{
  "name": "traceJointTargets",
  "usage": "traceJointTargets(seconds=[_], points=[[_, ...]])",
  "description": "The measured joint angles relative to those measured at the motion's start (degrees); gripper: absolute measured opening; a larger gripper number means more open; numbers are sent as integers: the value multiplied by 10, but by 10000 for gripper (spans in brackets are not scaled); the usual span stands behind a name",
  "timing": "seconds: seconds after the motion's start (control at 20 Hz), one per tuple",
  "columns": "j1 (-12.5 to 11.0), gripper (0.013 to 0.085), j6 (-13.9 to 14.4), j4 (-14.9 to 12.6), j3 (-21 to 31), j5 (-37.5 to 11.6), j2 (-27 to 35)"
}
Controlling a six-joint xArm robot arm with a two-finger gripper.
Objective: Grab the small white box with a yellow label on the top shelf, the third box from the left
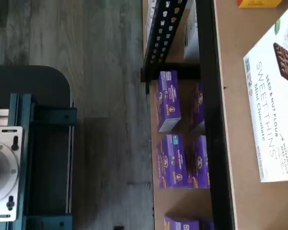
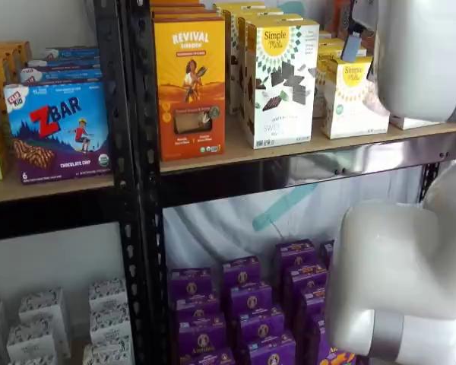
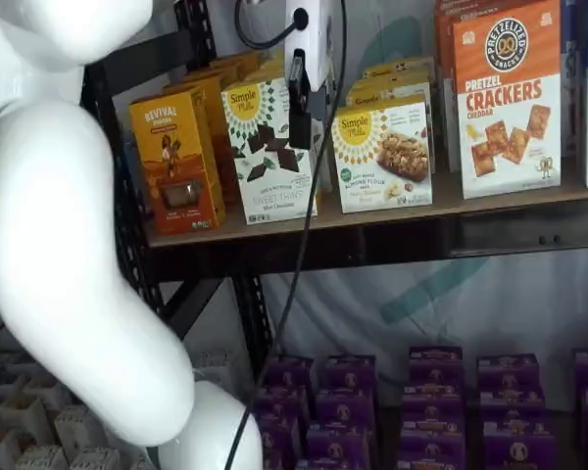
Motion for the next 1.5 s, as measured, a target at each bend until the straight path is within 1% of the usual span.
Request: traceJointTargets(seconds=[0.15,1.3,1.4,1.5], points=[[5,850,1,-5,13,-19,-11],[3,850,2,3,20,-26,-18],[-1,850,2,12,23,-30,-20],[-7,850,1,30,32,-46,-26]])
